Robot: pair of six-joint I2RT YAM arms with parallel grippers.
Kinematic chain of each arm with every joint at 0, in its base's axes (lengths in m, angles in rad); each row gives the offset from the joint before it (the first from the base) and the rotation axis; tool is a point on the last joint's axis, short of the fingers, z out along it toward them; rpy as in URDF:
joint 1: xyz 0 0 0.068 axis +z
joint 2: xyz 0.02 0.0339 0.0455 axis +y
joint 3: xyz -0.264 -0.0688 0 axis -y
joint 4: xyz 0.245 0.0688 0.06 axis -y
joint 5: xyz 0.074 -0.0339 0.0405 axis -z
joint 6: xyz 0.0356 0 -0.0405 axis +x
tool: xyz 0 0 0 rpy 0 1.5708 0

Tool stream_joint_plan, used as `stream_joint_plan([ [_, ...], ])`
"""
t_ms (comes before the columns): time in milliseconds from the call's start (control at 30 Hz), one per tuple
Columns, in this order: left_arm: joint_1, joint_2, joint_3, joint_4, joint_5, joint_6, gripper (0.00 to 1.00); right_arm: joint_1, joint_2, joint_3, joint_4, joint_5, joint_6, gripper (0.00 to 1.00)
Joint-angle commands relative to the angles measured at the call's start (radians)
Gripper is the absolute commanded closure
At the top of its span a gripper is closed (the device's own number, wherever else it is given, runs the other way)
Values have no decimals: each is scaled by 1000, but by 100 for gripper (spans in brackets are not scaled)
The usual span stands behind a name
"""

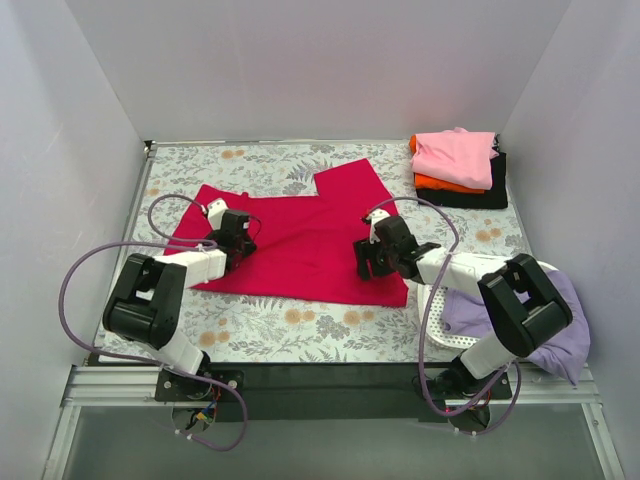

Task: Fold and stack the t-shirts
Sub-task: Fold the tshirt

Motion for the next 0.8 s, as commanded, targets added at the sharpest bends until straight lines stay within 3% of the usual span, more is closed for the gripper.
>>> stream_joint_plan([
  [0, -5, -23, -66, -152, 27, -28, 70, 10, -37, -77, -150, -31, 50, 38],
  [400, -21, -161, -60, -207, 29, -43, 69, 15, -143, -128, -203, -76, 55, 38],
  [633, -11, -114, 174, -215, -126, 46, 64, 16, -217, -59, -221, -60, 32, 37],
  [767, 102, 13, 361, -192, -128, 100, 63, 15, -241, -33, -220, -53, 16, 37],
])
